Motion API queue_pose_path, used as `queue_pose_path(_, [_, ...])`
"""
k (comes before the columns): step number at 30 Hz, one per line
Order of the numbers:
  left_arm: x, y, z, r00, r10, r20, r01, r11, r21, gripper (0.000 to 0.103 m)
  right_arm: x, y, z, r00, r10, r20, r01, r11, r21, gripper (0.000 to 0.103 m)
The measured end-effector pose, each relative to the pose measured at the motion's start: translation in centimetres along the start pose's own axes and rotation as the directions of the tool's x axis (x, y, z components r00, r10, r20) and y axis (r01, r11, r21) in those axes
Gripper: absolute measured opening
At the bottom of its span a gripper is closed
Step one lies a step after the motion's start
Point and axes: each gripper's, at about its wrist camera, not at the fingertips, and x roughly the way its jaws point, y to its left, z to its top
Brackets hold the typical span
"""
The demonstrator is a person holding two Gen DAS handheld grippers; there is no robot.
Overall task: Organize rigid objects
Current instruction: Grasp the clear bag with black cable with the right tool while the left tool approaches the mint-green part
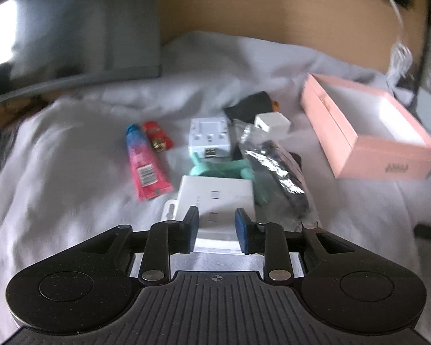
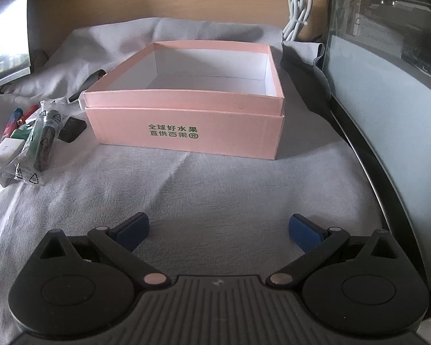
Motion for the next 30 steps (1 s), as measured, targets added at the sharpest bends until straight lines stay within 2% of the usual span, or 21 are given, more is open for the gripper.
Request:
queue_pose_path(3, [-0.1,-1.2,-0.6,1.0,-0.02,0.008,0.02,0.999,0.04,0.033,0.0,-0.1,-0.1,1.0,0.0,0.01,0.0,1.0,-0.001,0.103])
queue_pose_path(8, [-0.1,-2.5,-0.9,1.0,-0.028,0.013,0.026,0.995,0.1,0.048,-0.1,0.0,-0.2,1.0,0.0,0.016,0.0,1.0,-0.001,0.103])
queue_pose_path(10, [-0.1,-2.7,-0.9,0.999,-0.044,0.011,0.043,0.994,0.102,0.055,-0.1,0.0,-0.2,1.0,0.0,0.016,0.001,1.0,-0.001,0.103])
queue_pose_path(13, [-0.1,-2.4,-0.7,0.998,-0.061,0.009,0.06,0.995,0.082,0.055,0.0,0.0,-0.2,1.0,0.0,0.016,0.0,1.0,-0.001,0.103])
queue_pose_path(14, [-0.3,-2.2,-0.5,0.998,-0.053,0.018,0.051,0.996,0.075,0.055,0.0,0.0,-0.2,1.0,0.001,0.015,-0.001,1.0,-0.002,0.103])
queue_pose_path(17, [-0.9,-1.8,-0.3,0.994,0.062,0.094,-0.071,0.993,0.097,0.052,0.1,0.0,0.1,1.0,0.003,-0.007,-0.003,1.0,-0.002,0.103])
queue_pose_path(19, [-0.6,-1.1,0.1,0.994,0.082,0.07,-0.088,0.991,0.098,0.052,0.3,0.1,0.7,0.999,0.001,-0.048,-0.001,1.0,0.003,0.103])
queue_pose_path(22, [-0.2,0.6,0.4,0.998,0.064,0.025,-0.065,0.997,0.038,0.052,0.7,0.1,1.5,0.995,-0.001,-0.102,0.002,1.0,0.006,0.103])
queue_pose_path(25, [-0.9,2.4,0.3,0.999,0.024,0.041,-0.023,0.999,-0.024,0.052,0.9,0.1,1.8,0.992,0.0,-0.128,0.001,1.0,0.005,0.103])
queue_pose_path(28, [-1.8,4.6,0.2,0.998,-0.044,0.055,0.048,0.996,-0.078,0.052,0.9,0.2,2.0,0.989,0.004,-0.148,-0.004,1.0,-0.001,0.103])
queue_pose_path(30, [-2.3,6.6,0.2,0.994,-0.1,0.052,0.106,0.986,-0.127,0.052,0.4,0.8,2.4,0.988,0.01,-0.153,-0.01,1.0,0.001,0.091])
